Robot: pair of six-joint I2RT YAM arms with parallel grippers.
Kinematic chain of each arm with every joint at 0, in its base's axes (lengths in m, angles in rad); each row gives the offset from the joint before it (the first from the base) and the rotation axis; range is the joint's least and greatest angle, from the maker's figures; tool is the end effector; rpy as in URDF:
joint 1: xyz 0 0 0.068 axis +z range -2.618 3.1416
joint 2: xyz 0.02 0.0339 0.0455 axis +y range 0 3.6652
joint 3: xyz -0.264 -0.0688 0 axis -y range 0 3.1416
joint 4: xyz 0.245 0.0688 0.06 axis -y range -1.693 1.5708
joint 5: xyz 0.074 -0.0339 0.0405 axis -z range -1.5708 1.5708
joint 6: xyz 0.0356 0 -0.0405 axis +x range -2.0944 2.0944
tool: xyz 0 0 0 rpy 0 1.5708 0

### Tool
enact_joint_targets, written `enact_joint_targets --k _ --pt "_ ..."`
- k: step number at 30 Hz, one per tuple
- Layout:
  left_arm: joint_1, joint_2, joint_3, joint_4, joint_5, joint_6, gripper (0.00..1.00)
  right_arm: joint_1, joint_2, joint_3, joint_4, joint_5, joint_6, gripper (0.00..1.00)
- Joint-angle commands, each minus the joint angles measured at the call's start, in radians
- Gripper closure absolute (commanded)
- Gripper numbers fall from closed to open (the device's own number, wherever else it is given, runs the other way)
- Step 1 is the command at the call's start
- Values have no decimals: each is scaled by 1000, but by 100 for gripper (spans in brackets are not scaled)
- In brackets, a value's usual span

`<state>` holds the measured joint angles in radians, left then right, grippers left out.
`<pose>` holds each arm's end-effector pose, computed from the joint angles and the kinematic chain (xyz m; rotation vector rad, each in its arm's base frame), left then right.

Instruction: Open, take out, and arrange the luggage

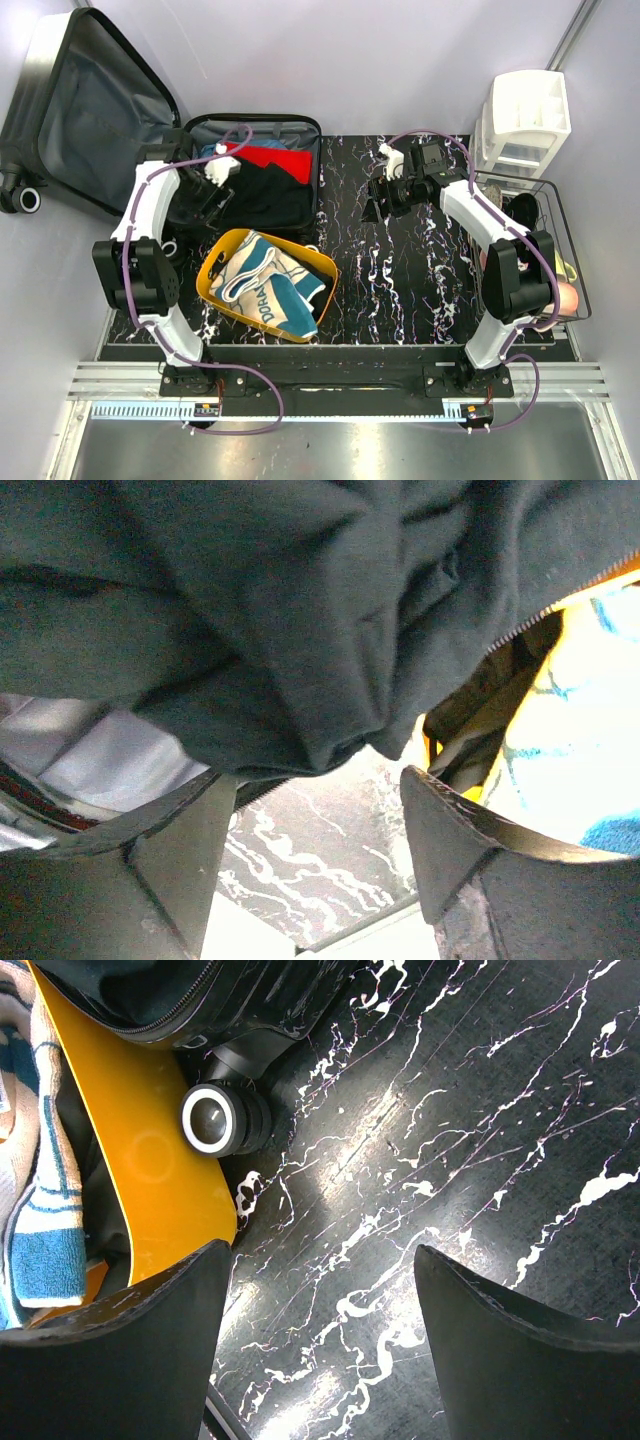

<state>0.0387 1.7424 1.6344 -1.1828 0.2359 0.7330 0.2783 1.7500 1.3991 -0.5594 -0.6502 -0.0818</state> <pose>0.3452 0.0050 0.3025 0.9932 2.6082 -0.1584 0.3600 0.1253 0.2646 -0.7050 2.3194 0.8888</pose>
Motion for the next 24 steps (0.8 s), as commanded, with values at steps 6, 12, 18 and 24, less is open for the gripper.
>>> enact_joint_targets --k 6,12,18,24 --pt "165 57 274 132 160 -331 15 -8 -14 20 10 -20 2 17" --pt "201 203 378 140 135 -446 13 -8 -9 21 18 -19 10 17" --pt "201 299 389 172 149 -472 15 -10 5 35 18 -20 17 17" --pt "188 358 464 158 203 -491 68 -10 0 38 16 -14 11 17"
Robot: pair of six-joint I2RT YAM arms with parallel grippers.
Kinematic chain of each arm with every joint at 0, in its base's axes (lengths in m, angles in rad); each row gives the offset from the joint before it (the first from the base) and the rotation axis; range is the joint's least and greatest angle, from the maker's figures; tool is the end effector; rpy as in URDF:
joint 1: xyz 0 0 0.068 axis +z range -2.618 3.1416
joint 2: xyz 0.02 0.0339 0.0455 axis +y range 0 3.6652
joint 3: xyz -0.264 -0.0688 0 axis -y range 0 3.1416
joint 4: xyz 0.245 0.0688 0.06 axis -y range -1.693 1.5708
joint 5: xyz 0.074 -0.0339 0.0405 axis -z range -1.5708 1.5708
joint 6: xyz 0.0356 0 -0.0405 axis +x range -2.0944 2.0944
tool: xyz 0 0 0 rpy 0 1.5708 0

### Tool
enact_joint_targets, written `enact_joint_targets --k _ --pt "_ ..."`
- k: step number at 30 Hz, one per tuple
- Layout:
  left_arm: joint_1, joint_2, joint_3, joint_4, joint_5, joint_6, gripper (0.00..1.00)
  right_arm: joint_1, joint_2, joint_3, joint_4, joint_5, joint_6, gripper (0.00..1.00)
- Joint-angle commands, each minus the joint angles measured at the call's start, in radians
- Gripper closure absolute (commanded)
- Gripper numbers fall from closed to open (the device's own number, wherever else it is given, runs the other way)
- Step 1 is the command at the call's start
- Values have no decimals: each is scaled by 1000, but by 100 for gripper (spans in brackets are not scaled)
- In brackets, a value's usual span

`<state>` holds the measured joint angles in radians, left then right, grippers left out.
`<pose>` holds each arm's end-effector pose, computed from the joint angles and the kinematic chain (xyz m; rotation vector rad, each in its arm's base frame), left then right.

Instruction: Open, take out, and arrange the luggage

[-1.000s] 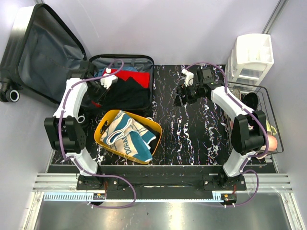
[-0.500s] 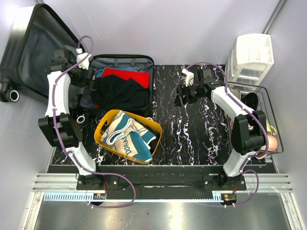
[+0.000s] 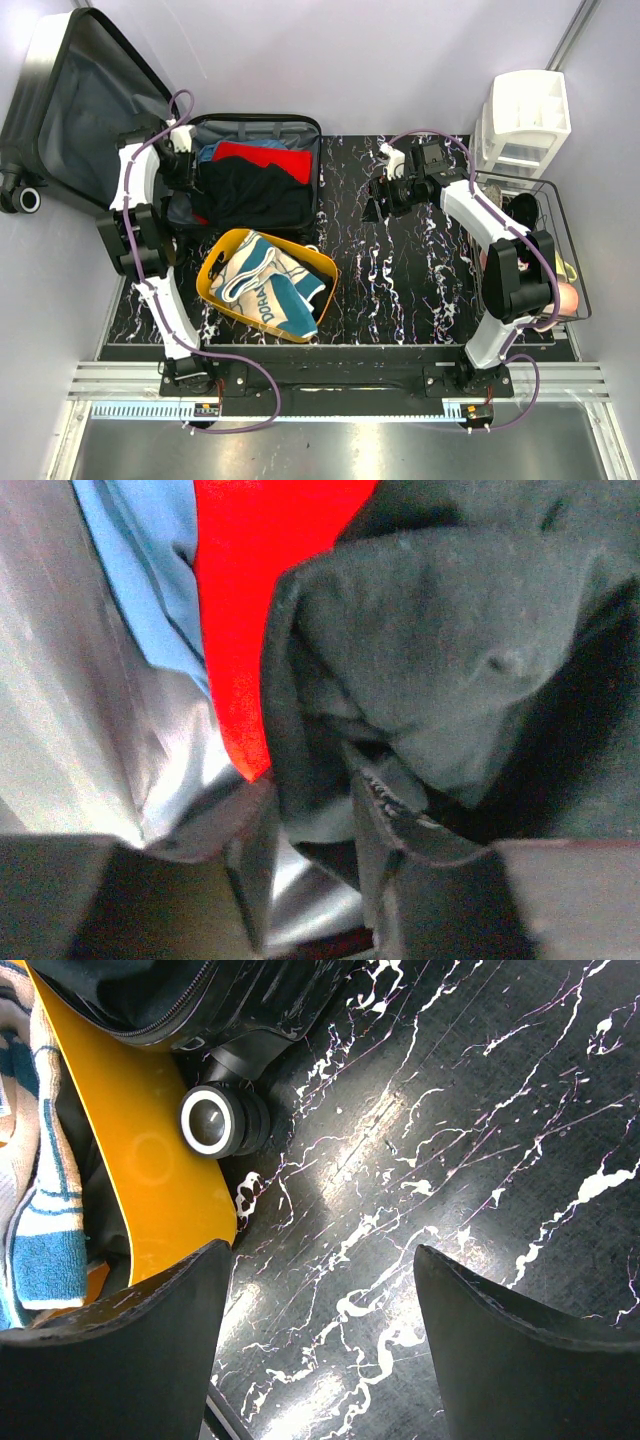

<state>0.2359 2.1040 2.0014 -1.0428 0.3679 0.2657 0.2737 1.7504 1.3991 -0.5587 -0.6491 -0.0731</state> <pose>0.4389 0.0923 0.2778 0.1444 2.6208 -0.3321 0.3607 0.1236 0.2645 -0.6894 2.3249 0.8892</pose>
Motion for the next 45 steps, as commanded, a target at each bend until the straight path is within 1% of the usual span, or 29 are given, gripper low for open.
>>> enact_joint_targets --k 1,3,4,5,7,8,10,11,13,14,16,17,21,26,28,30,31,32,33,34,36,38,39,40,41,42,43,44,45 --pt "-17 -21 106 6 84 -23 80 -5 -5 37 14 -14 1 17" --pt "-53 -59 94 6 126 -8 96 -5 -8 32 13 -12 2 17" --pt "-72 -106 70 10 138 9 100 -5 -9 29 14 -12 2 17" --pt "-110 -131 53 15 149 16 100 -7 -11 26 16 -11 2 17" --pt "-150 -194 11 24 166 36 100 -7 -14 21 16 -12 4 18" --pt "-191 -206 1 27 167 38 100 -7 -14 20 14 -15 6 18" --pt "-230 -222 -21 32 169 21 100 -7 -15 18 19 -17 9 17" --pt "-271 -220 -24 32 172 14 100 -7 -15 17 19 -18 9 18" --pt "-309 -204 -35 32 170 -5 100 -5 -19 15 20 -18 12 18" --pt "-352 -199 -39 35 170 -13 100 -7 -20 11 20 -17 10 18" --pt "-397 -182 -58 56 170 -31 100 -5 -26 8 20 -17 9 18" --pt "-438 -179 -67 69 172 -39 100 -7 -28 5 22 -15 7 18" --pt "-530 -142 -107 125 137 -48 100 -5 -28 6 20 -18 9 18" --pt "-645 -96 -182 132 86 32 100 -7 -17 18 20 -20 15 18" --pt "-667 -90 -213 145 59 56 100 -7 -9 23 22 -24 24 18" --pt "-670 -82 -202 120 52 61 99 -7 -5 26 25 -26 30 18" --pt "-666 -82 -164 100 52 67 82 -7 -5 28 28 -24 32 18" --pt "-649 -84 -133 75 65 72 72 -7 -3 29 28 -23 32 18" --pt "-636 -91 -103 28 121 73 60 -7 -2 29 28 -23 32 18" --pt "-620 -117 -39 9 161 61 39 -7 0 29 32 -21 33 18" --pt "-563 -185 26 1 263 29 24 -5 3 31 31 -21 35 18" --pt "-511 -229 65 4 304 3 4 -7 6 34 36 -23 36 18" --pt "-492 -269 91 16 324 -9 2 -7 11 35 34 -24 36 18" --pt "-471 -288 97 32 327 -54 1 -7 11 38 36 -24 35 18" --pt "-419 -303 94 53 324 -83 1 -7 15 41 36 -27 35 18" --pt "-388 -329 61 119 303 -167 1 -7 20 44 37 -27 35 18" --pt "-356 -337 36 151 272 -213 1 -7 20 49 37 -29 35 18" --pt "-290 -335 16 176 249 -247 1 -7 24 52 37 -32 35 18" --pt "-256 -317 -16 200 253 -300 1 -7 29 54 36 -34 36 18"
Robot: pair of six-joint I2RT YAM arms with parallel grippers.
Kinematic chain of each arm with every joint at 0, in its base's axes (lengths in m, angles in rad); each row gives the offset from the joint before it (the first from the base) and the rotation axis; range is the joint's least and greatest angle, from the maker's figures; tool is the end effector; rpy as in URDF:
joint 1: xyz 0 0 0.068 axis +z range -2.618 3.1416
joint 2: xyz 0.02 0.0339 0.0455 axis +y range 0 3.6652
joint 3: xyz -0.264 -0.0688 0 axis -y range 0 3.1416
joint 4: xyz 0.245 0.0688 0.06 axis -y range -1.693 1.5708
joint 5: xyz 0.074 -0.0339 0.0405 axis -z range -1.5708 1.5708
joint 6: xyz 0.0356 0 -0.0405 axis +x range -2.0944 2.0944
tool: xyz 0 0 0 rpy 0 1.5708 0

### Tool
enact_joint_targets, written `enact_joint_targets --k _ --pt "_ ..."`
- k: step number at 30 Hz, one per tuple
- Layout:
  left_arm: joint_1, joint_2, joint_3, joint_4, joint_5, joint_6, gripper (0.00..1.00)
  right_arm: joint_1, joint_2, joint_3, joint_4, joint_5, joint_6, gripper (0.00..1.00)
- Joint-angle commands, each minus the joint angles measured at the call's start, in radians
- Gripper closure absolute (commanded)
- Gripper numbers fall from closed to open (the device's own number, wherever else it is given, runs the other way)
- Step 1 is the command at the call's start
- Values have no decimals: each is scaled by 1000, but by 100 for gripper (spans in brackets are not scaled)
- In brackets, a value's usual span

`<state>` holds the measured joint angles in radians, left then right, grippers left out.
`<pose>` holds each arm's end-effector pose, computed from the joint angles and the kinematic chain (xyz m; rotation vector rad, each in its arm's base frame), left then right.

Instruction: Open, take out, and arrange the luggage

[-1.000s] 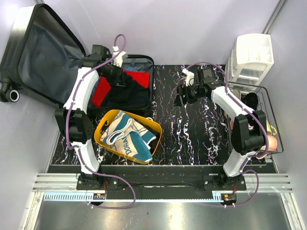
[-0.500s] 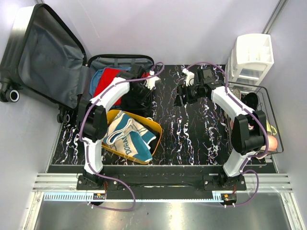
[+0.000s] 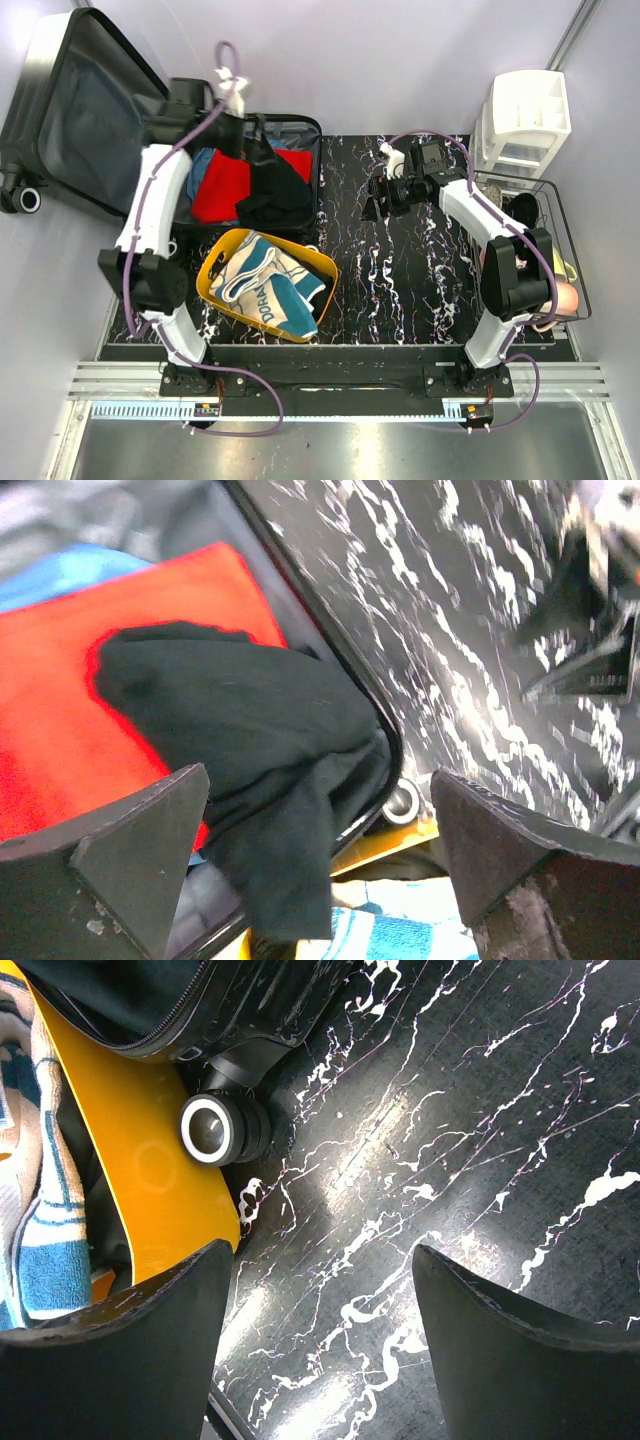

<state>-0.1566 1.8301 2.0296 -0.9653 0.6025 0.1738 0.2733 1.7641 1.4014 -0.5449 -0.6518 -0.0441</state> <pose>0.3825 -0.0808 0.4044 0.6628 2.1680 -0.6901 0.3640 0.1245 0.2611 -0.6583 2.3371 0.9047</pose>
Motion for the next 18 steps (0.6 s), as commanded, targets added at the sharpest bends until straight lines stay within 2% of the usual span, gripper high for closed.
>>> enact_joint_targets --k 1,4,11,18 --pt "185 -29 -52 128 4 -236 1 -6 20 59 22 -32 9 18" --pt "209 0 -101 152 -13 -244 1 -8 25 68 20 -34 6 18" --pt "186 72 -232 195 3 -293 1 -6 23 74 5 -25 1 18" --pt "65 165 -273 198 17 -307 1 -6 21 76 -12 -17 6 18"
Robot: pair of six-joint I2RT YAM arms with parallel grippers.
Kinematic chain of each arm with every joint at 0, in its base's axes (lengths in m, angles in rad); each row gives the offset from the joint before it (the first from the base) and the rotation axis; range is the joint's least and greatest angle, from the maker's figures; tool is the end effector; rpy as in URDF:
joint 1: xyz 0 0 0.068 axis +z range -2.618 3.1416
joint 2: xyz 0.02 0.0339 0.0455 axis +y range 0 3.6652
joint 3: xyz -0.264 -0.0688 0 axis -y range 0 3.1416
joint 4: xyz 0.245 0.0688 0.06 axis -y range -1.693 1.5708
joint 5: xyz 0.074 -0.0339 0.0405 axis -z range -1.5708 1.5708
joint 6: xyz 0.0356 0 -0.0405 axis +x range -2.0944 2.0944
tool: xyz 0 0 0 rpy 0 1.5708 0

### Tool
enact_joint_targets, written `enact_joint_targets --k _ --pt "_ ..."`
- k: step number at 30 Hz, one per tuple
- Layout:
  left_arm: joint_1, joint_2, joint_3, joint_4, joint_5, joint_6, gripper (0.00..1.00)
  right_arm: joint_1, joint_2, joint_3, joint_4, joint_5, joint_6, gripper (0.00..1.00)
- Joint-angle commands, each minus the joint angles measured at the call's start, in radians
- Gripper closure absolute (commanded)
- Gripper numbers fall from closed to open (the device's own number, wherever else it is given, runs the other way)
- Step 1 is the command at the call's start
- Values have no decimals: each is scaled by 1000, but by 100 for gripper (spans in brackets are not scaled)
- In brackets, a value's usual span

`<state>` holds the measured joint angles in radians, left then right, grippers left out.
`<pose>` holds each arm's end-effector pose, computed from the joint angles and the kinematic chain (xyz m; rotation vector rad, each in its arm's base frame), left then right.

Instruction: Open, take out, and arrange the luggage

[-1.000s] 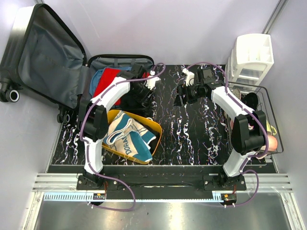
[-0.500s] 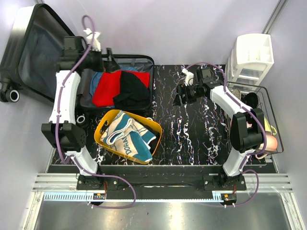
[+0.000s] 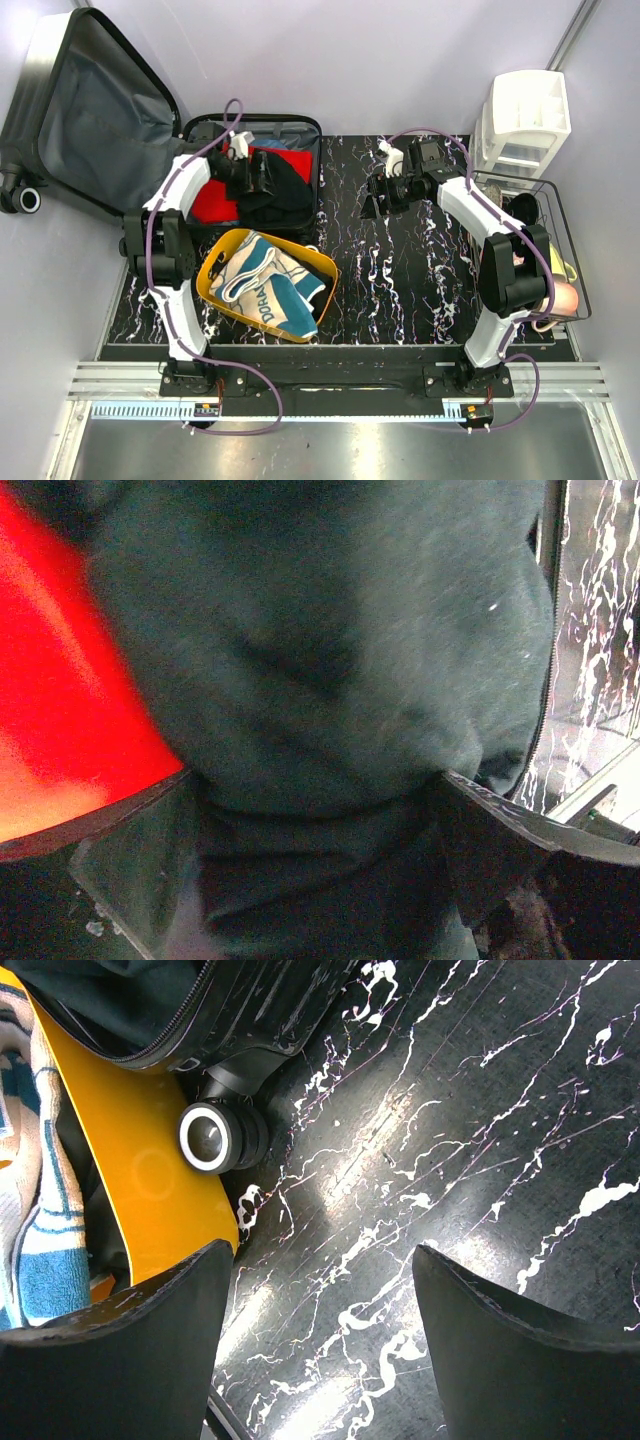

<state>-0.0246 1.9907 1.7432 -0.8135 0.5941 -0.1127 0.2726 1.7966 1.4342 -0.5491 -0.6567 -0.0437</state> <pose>0.4297 -0.0305 0.2624 0.0912 2.5642 -0.8268 0.3717 0.1265 0.2593 -0.6581 2.3397 0.9114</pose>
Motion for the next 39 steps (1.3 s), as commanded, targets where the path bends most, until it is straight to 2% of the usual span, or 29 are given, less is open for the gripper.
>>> enact_joint_targets --k 1,7,8,12,14,15,17,18,23,26,28,29,30,35,39 --pt "-90 8 18 50 29 -19 1 -4 -11 46 -9 -9 5 18" --pt "-158 17 18 102 10 25 2 -6 -28 29 -18 2 5 18" --pt "-162 34 27 102 3 28 9 -4 -32 28 -17 2 7 18" --pt "-176 69 61 100 -11 28 27 -6 -39 23 -18 8 5 18" --pt "-184 79 96 80 10 45 44 -6 -40 23 -18 9 4 18" --pt "-182 76 116 64 16 76 72 -6 -39 25 -18 9 4 18" --pt "-181 39 162 16 26 106 93 -6 -45 26 -21 14 -1 18" --pt "-181 16 171 4 30 189 100 -6 -46 26 -22 14 -2 18" --pt "-179 -214 185 -146 81 442 100 -6 -60 15 -17 5 -7 18" --pt "-181 -361 145 -241 63 702 100 -7 -63 6 -3 -7 -7 18" --pt "-179 -429 121 -283 47 801 100 -6 -62 5 9 -23 -1 18" --pt "-181 -487 107 -350 46 920 100 -6 -62 3 15 -27 5 19" --pt "-182 -512 107 -393 47 977 100 -6 -59 6 18 -34 7 19" --pt "-181 -645 140 -592 67 1172 100 -6 -62 12 28 -60 18 20" --pt "-186 -742 128 -645 118 1200 100 -1 -75 -4 35 -67 24 20"
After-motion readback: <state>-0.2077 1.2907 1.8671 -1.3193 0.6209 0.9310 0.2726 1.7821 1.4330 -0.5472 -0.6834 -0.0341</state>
